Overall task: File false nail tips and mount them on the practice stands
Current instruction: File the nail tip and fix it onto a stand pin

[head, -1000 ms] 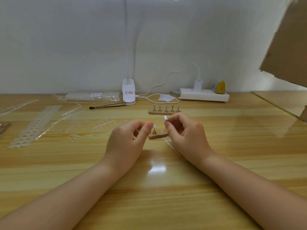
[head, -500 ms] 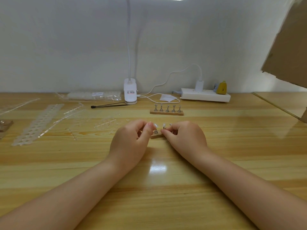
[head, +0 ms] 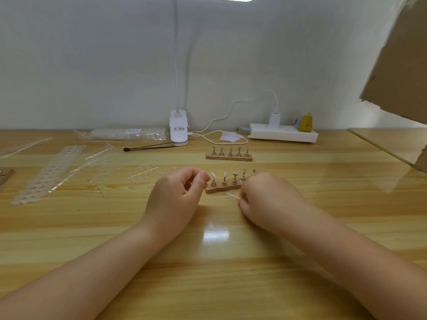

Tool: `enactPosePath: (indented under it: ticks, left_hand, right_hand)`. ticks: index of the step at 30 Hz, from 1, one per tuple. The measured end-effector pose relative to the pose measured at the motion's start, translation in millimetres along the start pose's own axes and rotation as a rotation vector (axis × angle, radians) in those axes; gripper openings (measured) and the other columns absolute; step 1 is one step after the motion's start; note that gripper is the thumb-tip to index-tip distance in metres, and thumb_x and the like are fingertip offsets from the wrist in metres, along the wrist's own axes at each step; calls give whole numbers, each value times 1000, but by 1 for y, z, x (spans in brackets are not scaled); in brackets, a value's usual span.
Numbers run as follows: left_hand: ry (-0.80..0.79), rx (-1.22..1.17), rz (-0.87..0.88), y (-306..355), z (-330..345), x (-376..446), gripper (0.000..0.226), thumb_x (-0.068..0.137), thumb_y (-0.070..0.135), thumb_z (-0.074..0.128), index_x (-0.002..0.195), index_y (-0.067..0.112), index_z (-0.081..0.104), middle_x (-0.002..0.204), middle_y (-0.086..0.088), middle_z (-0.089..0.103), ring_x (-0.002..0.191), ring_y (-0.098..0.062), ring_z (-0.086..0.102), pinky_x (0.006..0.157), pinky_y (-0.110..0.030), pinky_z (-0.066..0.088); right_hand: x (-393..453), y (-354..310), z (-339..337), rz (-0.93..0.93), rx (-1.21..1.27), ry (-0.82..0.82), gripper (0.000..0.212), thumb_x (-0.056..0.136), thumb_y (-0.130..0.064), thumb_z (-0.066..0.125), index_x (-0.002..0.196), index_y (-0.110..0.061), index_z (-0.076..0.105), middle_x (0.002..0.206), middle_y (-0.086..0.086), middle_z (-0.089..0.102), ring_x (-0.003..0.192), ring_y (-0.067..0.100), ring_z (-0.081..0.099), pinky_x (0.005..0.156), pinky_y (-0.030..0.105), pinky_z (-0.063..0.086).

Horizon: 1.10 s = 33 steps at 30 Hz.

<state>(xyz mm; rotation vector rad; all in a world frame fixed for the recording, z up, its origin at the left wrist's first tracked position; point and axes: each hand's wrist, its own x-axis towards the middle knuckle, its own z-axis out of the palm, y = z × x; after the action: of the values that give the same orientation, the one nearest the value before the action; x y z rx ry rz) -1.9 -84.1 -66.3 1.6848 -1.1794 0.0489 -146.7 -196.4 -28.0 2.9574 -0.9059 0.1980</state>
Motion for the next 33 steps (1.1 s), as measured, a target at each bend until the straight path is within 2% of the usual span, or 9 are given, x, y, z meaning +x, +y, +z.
enactPosePath:
  ticks: [3,6,10,12,15,19,24,29,33]
  left_hand:
    - [5,3,-8,0,0,1,15,95,30,56,86,30,68,76,12,67,72,-6,59,63,-28,48]
    - [40,21,-28,0,1,0,8,94,29,57,98,30,64,89,14,65,76,1,57,62,-17,41]
    - [53,93,93,2,0,-1,39,86,31,67,121,35,51,109,14,56,87,7,53,73,-7,39]
    - [-26,175,211,2,0,-1,56,78,38,75,129,35,51,122,11,53,101,3,53,91,-19,42]
    - [-109,287,252,3,1,0,59,70,40,81,124,29,61,125,9,58,114,-19,53,95,-48,44]
    - [-69,339,304,3,1,-2,45,68,48,71,108,27,71,105,8,66,101,-22,59,86,-42,44]
    - [-77,298,275,3,0,-3,44,72,60,61,104,31,72,97,9,64,99,-19,59,85,-39,42]
    - [-108,268,218,4,-1,-2,46,78,62,49,104,32,73,95,7,63,101,-18,58,86,-44,44]
    - [-102,205,208,5,-1,-3,40,84,57,46,100,33,74,110,6,67,106,-15,60,87,-49,47]
  right_hand:
    - [-1,0,5,-88,13,101,22,95,-18,45,74,-15,53,78,0,52,75,21,54,57,30,41]
    - [3,2,6,-46,430,205,23,95,-27,53,82,-16,69,73,-2,65,70,17,61,61,32,51]
    - [6,0,10,157,1093,42,18,92,-26,62,83,-14,71,71,-2,70,55,10,63,54,25,52]
    - [6,-1,15,143,1211,-28,17,93,-20,62,84,-8,71,68,-1,68,52,11,60,50,24,51]
    - [4,1,17,77,1283,-104,14,94,-14,60,88,-7,70,65,-3,66,53,7,58,48,19,48]
    - [6,7,15,83,1371,-173,20,93,-19,61,96,0,69,71,2,66,55,7,57,48,18,47]
    - [9,10,17,67,1466,-244,25,92,-19,61,97,4,68,68,4,65,54,9,57,45,17,43]
    - [11,11,20,41,1477,-247,16,92,-14,61,82,-9,72,67,4,66,53,9,56,43,18,41]
    - [9,12,19,17,1397,-255,12,91,-17,64,87,-8,71,68,1,67,53,6,56,44,16,42]
